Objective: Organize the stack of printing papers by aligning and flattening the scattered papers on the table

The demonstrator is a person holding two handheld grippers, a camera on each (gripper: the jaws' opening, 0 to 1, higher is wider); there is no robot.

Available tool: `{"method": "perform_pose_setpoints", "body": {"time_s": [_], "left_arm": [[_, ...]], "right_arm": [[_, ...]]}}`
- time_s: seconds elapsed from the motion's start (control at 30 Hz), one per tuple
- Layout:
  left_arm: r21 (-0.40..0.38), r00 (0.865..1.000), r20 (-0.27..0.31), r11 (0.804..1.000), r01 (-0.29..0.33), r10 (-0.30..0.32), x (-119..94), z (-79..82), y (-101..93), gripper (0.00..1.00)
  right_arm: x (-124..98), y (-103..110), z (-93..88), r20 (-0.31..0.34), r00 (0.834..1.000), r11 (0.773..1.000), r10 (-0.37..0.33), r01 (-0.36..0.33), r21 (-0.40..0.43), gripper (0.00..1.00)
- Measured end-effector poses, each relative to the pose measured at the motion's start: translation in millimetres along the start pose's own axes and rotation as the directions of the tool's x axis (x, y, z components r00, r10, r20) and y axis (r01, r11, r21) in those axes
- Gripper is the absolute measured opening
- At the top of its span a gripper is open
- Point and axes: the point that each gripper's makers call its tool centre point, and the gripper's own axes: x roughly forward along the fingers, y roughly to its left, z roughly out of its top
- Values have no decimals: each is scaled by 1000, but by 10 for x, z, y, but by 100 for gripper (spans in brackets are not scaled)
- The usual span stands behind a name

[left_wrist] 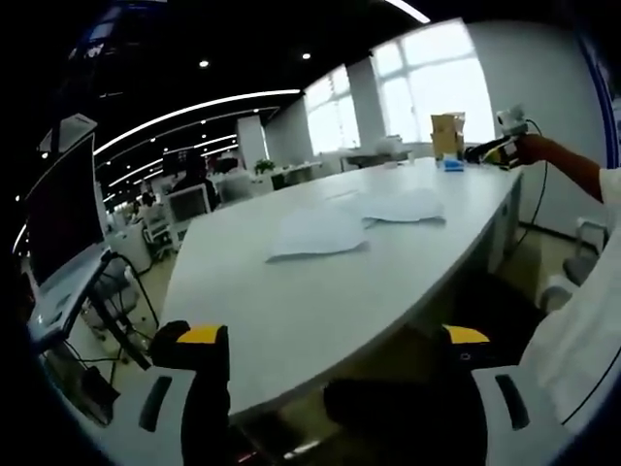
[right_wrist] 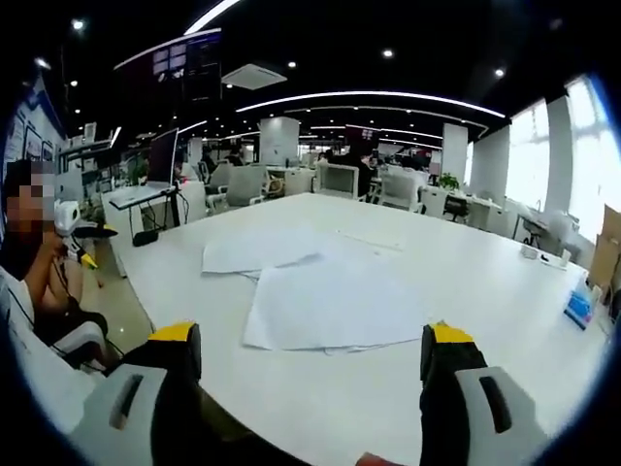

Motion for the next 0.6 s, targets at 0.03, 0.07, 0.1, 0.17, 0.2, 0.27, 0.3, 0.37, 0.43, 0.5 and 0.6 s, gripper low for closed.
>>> {"method": "perform_pose_setpoints", "body": {"time_s": [0.03,0.07,0.1,0.17,0.2,0.27,0.3,0.37,0.43,0.5,0.6], "left_arm": [[1,1000,2,1000,-1,1,-3,5,0,90],[7,1000,5,1000,-2,2,-7,14,-3,90],[10,1000,9,1000,-5,5,-8,24,-1,89],[12,1000,14,1000,-9,8,-7,38,8,89],[10,1000,15,1000,-11,11,-7,45,13,89],[7,1000,27,1000,-13,13,-20,69,15,87],[6,999,33,1000,-14,14,-26,81,17,87],[3,999,43,1000,-11,11,-38,97,9,87],[-1,998,58,1000,10,-10,-44,117,-22,86],[-13,997,74,999,35,-34,-45,149,-58,87],[-18,995,94,999,48,-46,-56,186,-83,89]], "right_arm": [[1,-1,2,1,1000,1000,0,0,0,89],[3,-9,11,5,1000,1000,-2,2,0,89],[6,-13,18,9,1000,1000,-3,3,2,89],[14,-7,25,14,1000,1000,-2,2,8,89],[21,-7,29,15,1000,1000,-1,1,10,89],[27,7,20,8,1000,1000,2,-2,4,89],[30,14,16,5,1000,1000,4,-4,0,89],[31,23,16,3,1000,1000,7,-7,-2,89],[24,13,35,12,1000,1000,5,-5,4,89],[26,11,32,14,1000,1000,3,-3,8,89],[31,12,23,6,1000,1000,1,-1,6,89]]}}
